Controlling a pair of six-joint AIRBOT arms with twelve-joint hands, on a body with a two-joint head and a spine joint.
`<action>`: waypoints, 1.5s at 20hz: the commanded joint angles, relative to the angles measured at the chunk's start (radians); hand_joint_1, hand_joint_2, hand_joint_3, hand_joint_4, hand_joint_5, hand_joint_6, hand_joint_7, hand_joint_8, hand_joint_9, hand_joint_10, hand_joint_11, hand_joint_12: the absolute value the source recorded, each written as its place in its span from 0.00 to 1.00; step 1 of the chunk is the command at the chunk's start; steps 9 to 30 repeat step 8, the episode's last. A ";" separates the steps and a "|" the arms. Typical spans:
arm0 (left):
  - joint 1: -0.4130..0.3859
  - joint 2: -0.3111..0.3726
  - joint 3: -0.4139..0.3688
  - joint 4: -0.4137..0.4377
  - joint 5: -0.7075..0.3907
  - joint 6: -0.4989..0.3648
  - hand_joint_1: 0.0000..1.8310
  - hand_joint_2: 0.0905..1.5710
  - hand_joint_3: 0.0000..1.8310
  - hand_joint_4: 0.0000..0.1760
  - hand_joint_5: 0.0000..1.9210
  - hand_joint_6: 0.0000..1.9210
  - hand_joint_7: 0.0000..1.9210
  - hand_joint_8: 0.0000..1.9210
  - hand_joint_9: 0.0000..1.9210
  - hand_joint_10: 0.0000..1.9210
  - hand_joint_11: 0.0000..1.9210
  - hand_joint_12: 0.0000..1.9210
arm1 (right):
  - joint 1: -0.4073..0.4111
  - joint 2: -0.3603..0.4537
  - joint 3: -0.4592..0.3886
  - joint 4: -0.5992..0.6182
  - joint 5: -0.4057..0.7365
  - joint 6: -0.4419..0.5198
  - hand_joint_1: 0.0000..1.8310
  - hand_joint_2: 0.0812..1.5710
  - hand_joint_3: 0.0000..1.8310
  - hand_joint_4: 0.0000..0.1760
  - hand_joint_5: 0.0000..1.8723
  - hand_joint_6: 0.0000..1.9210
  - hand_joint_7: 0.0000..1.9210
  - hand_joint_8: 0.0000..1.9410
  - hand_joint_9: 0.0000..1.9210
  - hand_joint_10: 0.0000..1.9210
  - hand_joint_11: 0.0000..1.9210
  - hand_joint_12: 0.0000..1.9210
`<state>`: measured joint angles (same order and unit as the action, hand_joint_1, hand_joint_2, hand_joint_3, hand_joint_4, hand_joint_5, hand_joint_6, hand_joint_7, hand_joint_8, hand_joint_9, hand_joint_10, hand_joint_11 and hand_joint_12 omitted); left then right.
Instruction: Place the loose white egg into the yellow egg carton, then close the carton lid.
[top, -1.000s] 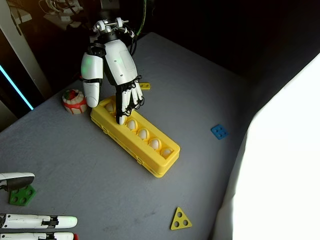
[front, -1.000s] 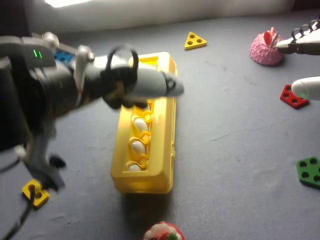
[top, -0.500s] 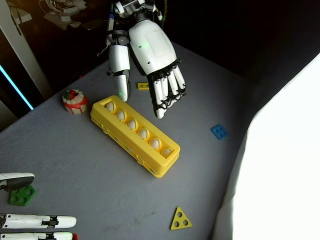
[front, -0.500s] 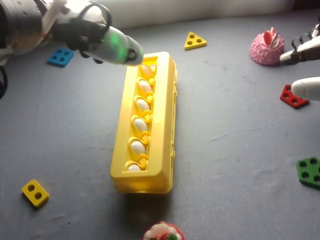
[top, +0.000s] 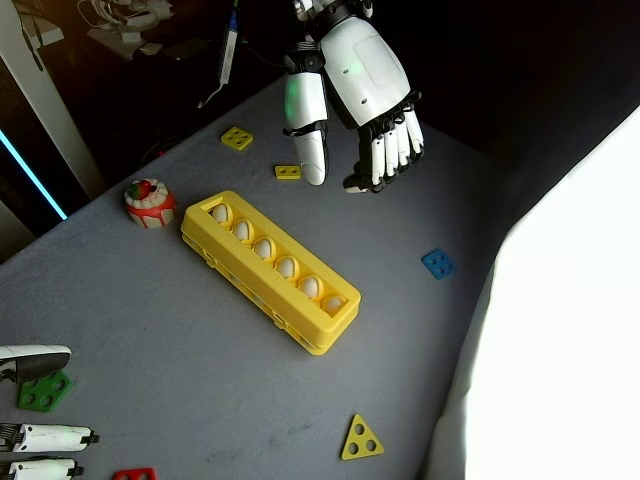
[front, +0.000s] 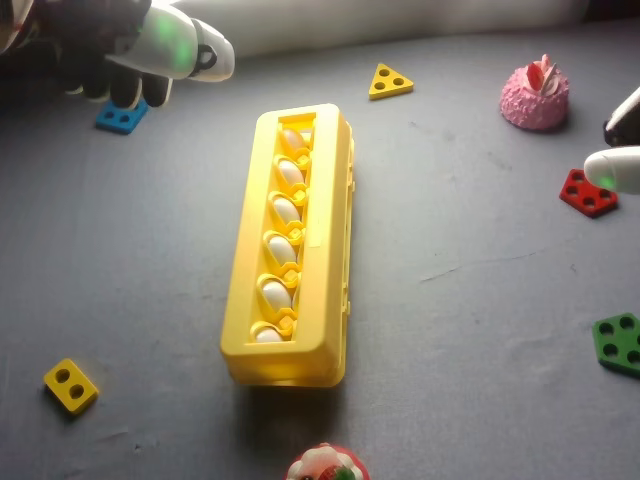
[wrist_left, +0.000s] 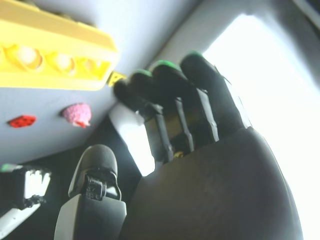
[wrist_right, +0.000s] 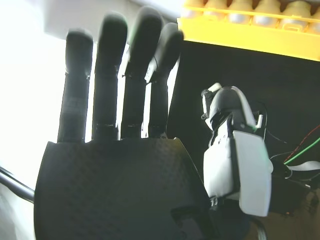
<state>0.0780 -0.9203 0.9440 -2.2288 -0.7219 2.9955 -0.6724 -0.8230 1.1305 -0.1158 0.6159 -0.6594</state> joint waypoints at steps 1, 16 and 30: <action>-0.012 0.008 -0.005 0.057 0.053 0.002 0.00 0.84 0.00 0.00 0.44 0.87 0.53 0.88 0.52 0.98 0.50 1.00 | 0.002 0.008 -0.001 0.022 0.112 -0.002 0.00 0.77 0.00 0.00 0.62 1.00 0.67 0.98 0.66 1.00 0.66 1.00; -0.010 0.011 -0.015 0.044 0.050 0.001 0.00 0.84 0.00 0.00 0.42 0.88 0.56 0.91 0.57 1.00 0.57 1.00 | 0.005 0.008 -0.001 0.022 0.113 -0.001 0.00 0.79 0.00 0.00 0.61 1.00 0.67 1.00 0.67 1.00 0.68 1.00; -0.010 0.011 -0.015 0.044 0.050 0.001 0.00 0.84 0.00 0.00 0.42 0.88 0.56 0.91 0.57 1.00 0.57 1.00 | 0.005 0.008 -0.001 0.022 0.113 -0.001 0.00 0.79 0.00 0.00 0.61 1.00 0.67 1.00 0.67 1.00 0.68 1.00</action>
